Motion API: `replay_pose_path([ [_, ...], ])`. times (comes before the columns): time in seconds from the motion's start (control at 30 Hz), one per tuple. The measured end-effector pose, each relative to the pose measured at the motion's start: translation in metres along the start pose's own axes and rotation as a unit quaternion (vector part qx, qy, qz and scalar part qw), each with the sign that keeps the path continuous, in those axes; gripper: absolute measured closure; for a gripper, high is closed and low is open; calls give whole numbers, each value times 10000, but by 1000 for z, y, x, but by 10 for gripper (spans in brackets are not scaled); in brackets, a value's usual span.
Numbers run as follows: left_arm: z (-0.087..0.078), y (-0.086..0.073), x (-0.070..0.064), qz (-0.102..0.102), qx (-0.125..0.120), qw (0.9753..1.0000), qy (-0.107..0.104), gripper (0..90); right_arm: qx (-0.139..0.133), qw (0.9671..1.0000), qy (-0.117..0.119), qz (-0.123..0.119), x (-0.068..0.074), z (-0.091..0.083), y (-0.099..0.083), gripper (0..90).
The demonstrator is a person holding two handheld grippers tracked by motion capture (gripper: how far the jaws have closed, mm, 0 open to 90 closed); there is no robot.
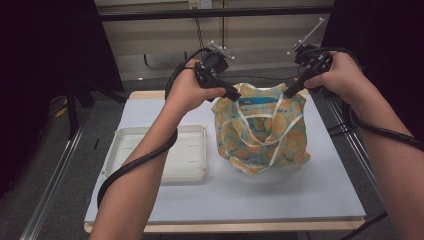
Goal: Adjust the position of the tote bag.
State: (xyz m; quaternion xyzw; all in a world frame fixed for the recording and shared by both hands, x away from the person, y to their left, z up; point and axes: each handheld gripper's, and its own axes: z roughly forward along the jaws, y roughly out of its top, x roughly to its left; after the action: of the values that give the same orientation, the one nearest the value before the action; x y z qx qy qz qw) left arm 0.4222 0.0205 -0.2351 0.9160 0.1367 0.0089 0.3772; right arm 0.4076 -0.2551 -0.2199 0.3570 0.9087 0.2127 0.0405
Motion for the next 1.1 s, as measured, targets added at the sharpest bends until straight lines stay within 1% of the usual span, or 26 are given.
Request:
replay_pose_path([
  [0.07,3,0,0,-29,81,10000,1,789,-18,10000,-3,-34,0,0,1,896],
  [0.17,5,3,0,44,298,9995,-47,863,-47,10000,0,-38,-1,0,0,894],
  [0.2,5,4,0,42,303,9995,-31,877,-42,10000,9,-38,-1,0,0,893],
  [0.23,5,6,-1,80,379,9992,-7,888,-49,10000,5,-24,-1,0,0,893],
  [0.27,5,7,-1,71,408,9991,24,893,-70,10000,11,-1,-1,0,-1,892],
  [0.33,4,11,-3,89,504,9986,125,898,-81,9999,32,-63,-2,0,-2,892],
  [0.37,3,14,-4,94,515,9985,143,900,-89,10000,38,-15,-2,0,-3,892],
  [0.4,2,16,-4,93,463,9988,156,900,-74,10000,40,-2,-2,0,-3,892],
  [0.43,0,18,-3,62,358,9992,160,900,-79,10000,38,-37,-3,0,-4,891],
  [0.47,-3,21,-3,31,260,9996,118,900,-91,9999,65,1,-3,0,-4,891],
  [0.5,-5,24,-3,22,181,9997,129,900,-91,9999,81,35,-3,1,-5,891],
  [0.57,-8,28,-1,-8,93,9997,222,900,-116,9999,94,11,-4,1,-5,891],
  [0.6,-10,30,1,-31,2,9996,293,900,-98,9999,102,-18,-5,1,-6,891],
  [0.63,-12,32,3,-70,-101,9993,354,900,-106,9999,110,34,-5,1,-6,892],
  [0.67,-13,33,6,-104,-191,9990,399,900,-97,9999,117,31,-5,1,-6,892],
  [0.7,-14,33,9,-129,-335,9984,446,900,-104,9999,123,15,-5,2,-7,891],
  [0.73,-13,33,12,-203,-460,9975,488,900,-102,9999,124,41,-5,1,-7,891],
  [0.77,-13,33,15,-237,-548,9968,528,900,-100,9999,116,-25,-6,2,-8,891],
  [0.8,-11,32,17,-305,-630,9959,575,900,-87,9999,125,-26,-6,2,-8,891],
  [0.83,-10,32,18,-318,-629,9957,606,900,-95,9999,122,11,-6,2,-8,890],
  [0.9,-3,30,22,-361,-490,9957,698,900,-78,9999,135,2,-6,2,-9,887],
  [0.97,5,26,26,-409,-349,9963,668,900,-63,9999,130,3,-7,2,-10,880],
  [1.0,8,24,28,-459,-331,9961,683,900,-55,9999,124,-1,-7,2,-10,876],
  [1.03,12,21,30,-517,-311,9960,657,900,-36,9999,108,-65,-8,2,-11,872],
  [1.07,16,19,31,-537,-275,9960,656,900,-40,9999,94,-32,-8,1,-11,864],
  [1.1,18,17,32,-533,-228,9964,611,900,-39,10000,79,-22,-7,1,-12,857],
])
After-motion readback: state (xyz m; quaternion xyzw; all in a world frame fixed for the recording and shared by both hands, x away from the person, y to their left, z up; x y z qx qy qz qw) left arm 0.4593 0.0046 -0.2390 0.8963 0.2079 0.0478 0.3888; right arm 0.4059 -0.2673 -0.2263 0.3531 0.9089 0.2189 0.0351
